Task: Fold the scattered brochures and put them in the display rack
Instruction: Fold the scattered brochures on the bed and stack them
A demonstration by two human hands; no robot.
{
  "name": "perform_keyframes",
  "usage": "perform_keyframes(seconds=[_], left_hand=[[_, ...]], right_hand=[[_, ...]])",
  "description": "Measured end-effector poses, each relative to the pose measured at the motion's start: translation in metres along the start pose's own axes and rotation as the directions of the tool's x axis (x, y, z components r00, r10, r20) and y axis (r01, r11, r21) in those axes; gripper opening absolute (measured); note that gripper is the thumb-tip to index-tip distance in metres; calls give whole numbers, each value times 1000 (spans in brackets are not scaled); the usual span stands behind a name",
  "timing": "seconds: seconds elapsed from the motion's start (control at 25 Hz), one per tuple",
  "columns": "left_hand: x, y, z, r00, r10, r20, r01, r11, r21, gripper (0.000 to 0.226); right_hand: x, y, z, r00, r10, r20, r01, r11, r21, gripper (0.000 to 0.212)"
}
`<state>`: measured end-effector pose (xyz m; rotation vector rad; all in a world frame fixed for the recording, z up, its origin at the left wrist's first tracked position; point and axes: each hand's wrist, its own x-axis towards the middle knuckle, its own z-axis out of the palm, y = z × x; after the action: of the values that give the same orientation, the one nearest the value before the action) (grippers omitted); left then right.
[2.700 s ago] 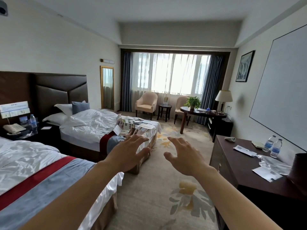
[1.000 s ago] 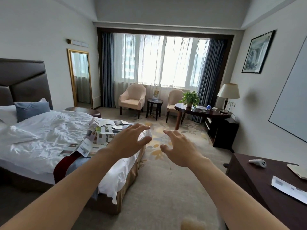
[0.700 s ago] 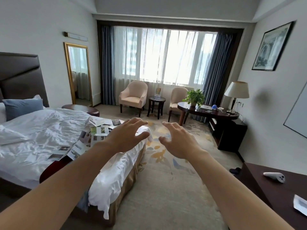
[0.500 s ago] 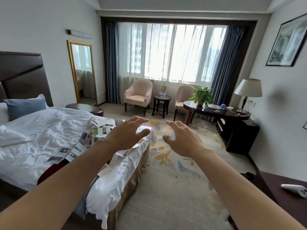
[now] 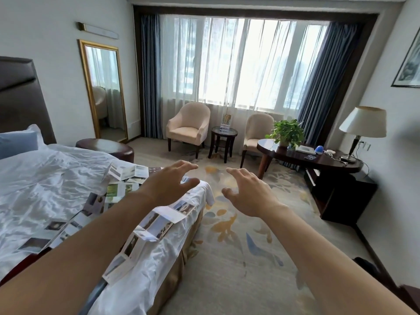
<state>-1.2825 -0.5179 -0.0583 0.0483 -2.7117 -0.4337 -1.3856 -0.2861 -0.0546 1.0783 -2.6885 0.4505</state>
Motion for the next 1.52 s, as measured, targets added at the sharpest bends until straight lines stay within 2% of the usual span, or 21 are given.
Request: perform_keyframes(seconds=[0.24,0.44,0.68,0.84,1.0,1.24,1.44,1.52], left_hand=[[122,-61,32,1000,-15,22,15,1000,-12,56],[230,-108,70,997,-77,5,77,997,28,54],[343,-172,96,970,-244,-26,245,966,85,55],[376,-229,103,936,-351,-39,353,931,92,55],[388,-311,119,871,-479,-109,486,873,46,53],[398,-421,151,774,-625,-102,627,779,-15,46],[386,-489,160,619,-779,-101,780,625,-32,49],[363,-514,168,538,-835,-115,837,545,-41,50]], right_hand=[[136,48,44,1000,-19,24,19,1000,2,67],[260,95,91,994,-101,36,99,995,33,68],[413,123,137,948,-313,63,307,947,89,67],[501,110,174,910,-407,80,394,909,136,65],[582,86,241,853,-506,130,484,859,169,64],[675,39,337,757,-610,237,570,792,220,63],[726,-15,406,631,-718,294,661,696,279,62],[735,-44,443,543,-777,319,705,628,328,62]])
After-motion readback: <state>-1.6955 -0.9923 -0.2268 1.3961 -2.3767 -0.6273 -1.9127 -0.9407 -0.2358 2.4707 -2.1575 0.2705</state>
